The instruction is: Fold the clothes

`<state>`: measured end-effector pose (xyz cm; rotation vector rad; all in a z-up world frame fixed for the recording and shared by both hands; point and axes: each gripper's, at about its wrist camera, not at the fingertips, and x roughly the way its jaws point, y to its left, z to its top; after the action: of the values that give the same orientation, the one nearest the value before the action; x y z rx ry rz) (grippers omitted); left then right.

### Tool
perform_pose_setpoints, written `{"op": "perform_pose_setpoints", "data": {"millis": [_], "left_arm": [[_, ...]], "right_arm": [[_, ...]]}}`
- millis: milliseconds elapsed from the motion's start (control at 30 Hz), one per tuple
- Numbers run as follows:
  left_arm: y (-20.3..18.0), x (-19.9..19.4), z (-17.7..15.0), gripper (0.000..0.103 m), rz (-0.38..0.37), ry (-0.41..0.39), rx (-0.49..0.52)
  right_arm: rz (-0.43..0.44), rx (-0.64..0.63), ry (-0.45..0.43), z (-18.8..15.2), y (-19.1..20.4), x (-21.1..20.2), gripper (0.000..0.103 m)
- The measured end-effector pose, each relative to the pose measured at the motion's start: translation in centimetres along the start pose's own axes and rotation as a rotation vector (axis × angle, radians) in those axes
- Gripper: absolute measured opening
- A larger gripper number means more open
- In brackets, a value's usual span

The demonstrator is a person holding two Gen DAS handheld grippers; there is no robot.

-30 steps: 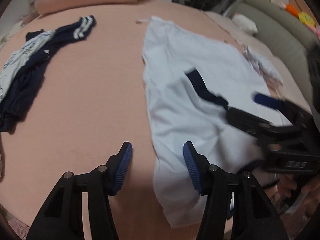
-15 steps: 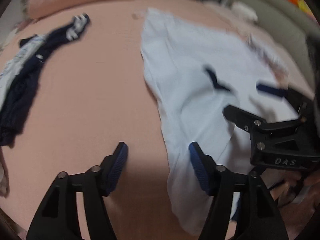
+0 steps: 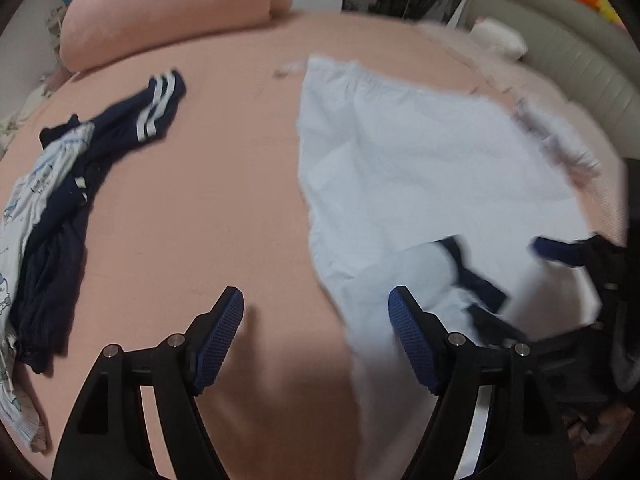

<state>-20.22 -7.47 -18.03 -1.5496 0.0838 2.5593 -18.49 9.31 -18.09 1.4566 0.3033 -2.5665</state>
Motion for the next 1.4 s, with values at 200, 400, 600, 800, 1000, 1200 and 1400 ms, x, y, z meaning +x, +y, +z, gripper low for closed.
{"op": "perform_pose_setpoints", "data": {"millis": [200,400,600,800,1000,1200,1400], "left_arm": [[2.2,-1.7,-0.6,0.089,0.054,-0.035,-0.049],[2.2,-2.4,-0.3,0.089,-0.019,-0.062,-0.027],[1.0,-1.2,0.2,0.088,0.014,-0.020,0.028],[1.0,-0.3,-0.1,0.089,-0.026,0.011,0.021],[1.3,0.2,0.0,0.089,-0.053,0.018,0.016],[1.6,0.4,0.3,0.089,-0.067,0.021,0.016],[1.8,-0.6,1.0,0.089,-0.064,-0.058,-0.046]], "right_arm": [[-0.046,0.051,-0.036,1.5,-1.2,-0.3,0.101],[-0.009,-0.001,-0.053,5.6,-0.9,0.2,0.101],[0.073,-0.258,0.084,6.0,3.9,3.2,0.092],[0.120,-0.365,0.085,7.3,5.3,4.1,0.089],[0.147,-0.350,0.085,9.5,6.4,6.1,0.095],[0.056,-0.007,0.015,10.3,1.2,6.0,0.096],[0.150,0.031,-0.012,8.7,-0.9,2.4,0.097]]}}
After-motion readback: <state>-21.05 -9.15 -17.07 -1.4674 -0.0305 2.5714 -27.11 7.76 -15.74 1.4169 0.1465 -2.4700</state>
